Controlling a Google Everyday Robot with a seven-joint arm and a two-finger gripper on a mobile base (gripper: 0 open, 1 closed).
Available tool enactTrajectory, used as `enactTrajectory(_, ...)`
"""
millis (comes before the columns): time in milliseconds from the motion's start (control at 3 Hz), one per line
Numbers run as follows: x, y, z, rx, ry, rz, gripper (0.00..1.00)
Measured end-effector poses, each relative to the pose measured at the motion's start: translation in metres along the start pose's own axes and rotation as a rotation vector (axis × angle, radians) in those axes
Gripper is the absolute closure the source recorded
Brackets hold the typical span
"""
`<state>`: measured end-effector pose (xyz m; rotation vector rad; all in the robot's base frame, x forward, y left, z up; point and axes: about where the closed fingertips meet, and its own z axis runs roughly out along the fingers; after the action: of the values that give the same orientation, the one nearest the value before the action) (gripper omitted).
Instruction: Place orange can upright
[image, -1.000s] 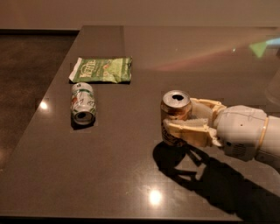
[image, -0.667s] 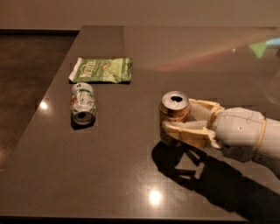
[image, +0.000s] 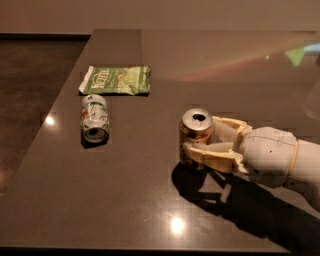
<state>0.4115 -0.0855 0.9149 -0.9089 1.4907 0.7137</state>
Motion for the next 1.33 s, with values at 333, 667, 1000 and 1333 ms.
enactTrajectory(333, 0.004, -0.001, 0.0, -0.002, -0.008, 0.009, 0.83)
enactTrajectory(667, 0.009, -0.002, -0.001, 0.0, -0.014, 0.023, 0.59)
enactTrajectory(1000, 0.014, -0.004, -0.005, 0.007, -0.023, 0.036, 0.36)
enactTrajectory(1333, 0.017, -0.007, -0.01, 0.016, -0.031, 0.044, 0.13)
